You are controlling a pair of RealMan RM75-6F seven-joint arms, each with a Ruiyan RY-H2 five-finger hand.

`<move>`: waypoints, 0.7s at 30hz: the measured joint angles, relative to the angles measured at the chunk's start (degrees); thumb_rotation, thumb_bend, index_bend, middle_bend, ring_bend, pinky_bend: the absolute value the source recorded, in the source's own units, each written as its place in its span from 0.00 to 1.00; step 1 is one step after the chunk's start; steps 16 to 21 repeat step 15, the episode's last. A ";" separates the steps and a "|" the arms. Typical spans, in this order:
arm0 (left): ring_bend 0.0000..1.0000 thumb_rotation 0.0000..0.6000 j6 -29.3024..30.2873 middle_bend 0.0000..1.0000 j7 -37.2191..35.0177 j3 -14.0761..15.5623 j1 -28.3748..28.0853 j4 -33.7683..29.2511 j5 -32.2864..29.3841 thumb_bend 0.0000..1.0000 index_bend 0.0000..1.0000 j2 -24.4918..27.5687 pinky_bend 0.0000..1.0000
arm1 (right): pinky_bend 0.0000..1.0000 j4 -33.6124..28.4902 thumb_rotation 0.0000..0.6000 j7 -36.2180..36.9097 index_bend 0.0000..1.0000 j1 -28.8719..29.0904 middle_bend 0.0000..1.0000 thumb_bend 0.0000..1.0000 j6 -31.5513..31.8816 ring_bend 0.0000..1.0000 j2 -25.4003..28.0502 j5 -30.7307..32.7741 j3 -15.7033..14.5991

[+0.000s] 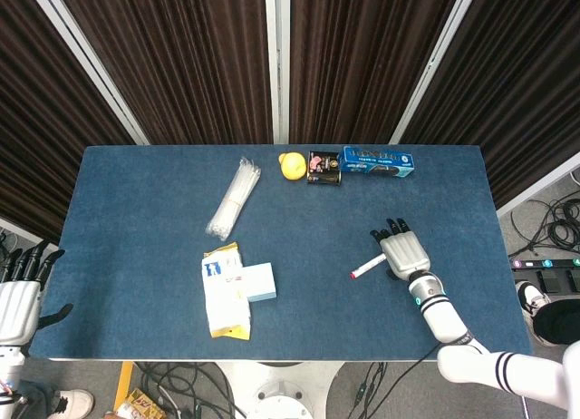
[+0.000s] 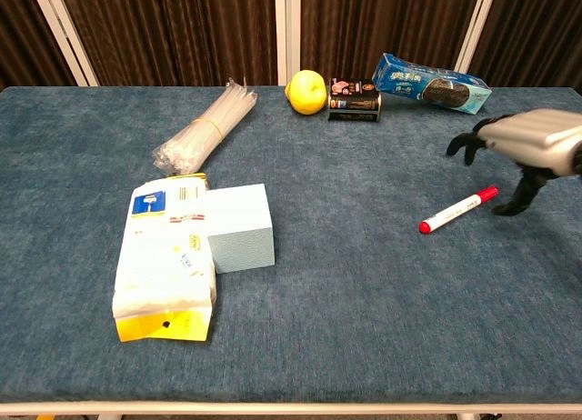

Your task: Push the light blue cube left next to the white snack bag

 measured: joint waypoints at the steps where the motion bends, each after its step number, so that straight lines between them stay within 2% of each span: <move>1: 0.12 1.00 -0.01 0.15 0.02 -0.05 -0.03 -0.06 -0.02 0.05 0.22 0.04 0.10 | 0.05 -0.74 1.00 0.88 0.12 -0.69 0.20 0.12 1.08 0.00 0.94 -1.00 -0.08; 7: 0.12 1.00 -0.65 0.15 0.38 -0.36 -0.35 -0.35 -0.70 0.05 0.22 -0.08 0.10 | 0.00 -5.82 1.00 10.55 0.01 -7.11 0.11 0.15 10.23 0.00 8.63 -10.48 -1.35; 15: 0.12 1.00 -0.83 0.15 0.40 -0.41 -0.48 -0.18 -0.83 0.05 0.22 -0.40 0.10 | 0.00 -8.37 1.00 22.91 0.00 -20.88 0.08 0.18 27.84 0.00 14.96 -23.07 -4.96; 21: 0.12 1.00 -0.83 0.15 0.40 -0.41 -0.48 -0.18 -0.83 0.05 0.22 -0.40 0.10 | 0.00 -8.37 1.00 22.91 0.00 -20.88 0.08 0.18 27.84 0.00 14.96 -23.07 -4.96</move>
